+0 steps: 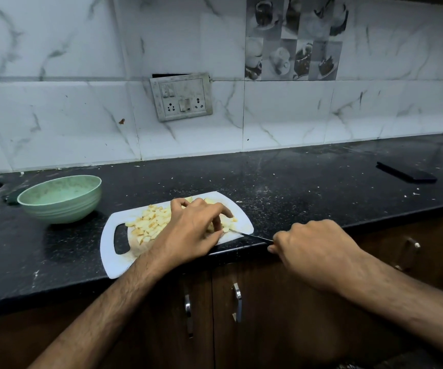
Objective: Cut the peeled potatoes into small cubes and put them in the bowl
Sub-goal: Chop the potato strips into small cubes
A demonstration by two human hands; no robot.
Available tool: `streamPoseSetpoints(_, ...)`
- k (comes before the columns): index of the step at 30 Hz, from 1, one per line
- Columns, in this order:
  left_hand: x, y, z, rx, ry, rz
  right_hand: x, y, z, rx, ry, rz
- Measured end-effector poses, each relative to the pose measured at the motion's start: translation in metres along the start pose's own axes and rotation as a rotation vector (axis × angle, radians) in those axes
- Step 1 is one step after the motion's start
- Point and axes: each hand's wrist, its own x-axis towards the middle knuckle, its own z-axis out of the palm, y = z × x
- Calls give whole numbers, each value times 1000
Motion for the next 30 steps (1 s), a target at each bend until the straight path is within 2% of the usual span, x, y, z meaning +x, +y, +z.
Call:
streamPoseSetpoints(3,4,0,-4,137,-62,154,4,7,-3,-93,24,-41)
streamPoseSetpoints(6,14,-1,-3,166,-153,283,9,10,-7,-152,52,-71)
streamPoseSetpoints(10,17,-10,3,109,-114,274,6,24,-16,-174,43,-62)
streamPoseSetpoints(13,17,-17,6,84,-66,230,0,45,-20,-113,-43,-6)
streamPoseSetpoints(16,17,-17,5,70,-50,152,4,66,-17,150,-170,111)
streamPoseSetpoints(18,20,-13,4,99,-93,103,19,77,-4,281,-169,173)
streamPoseSetpoints(20,26,-6,5,155,-179,73,40,85,17,443,-106,221)
streamPoseSetpoints(22,33,-2,9,199,-238,59,63,84,37,706,-14,253)
streamPoseSetpoints(26,39,-1,13,194,-206,106,102,64,62,1209,183,314)
streamPoseSetpoints(30,35,-8,13,168,-117,167,131,41,74,1324,314,327)
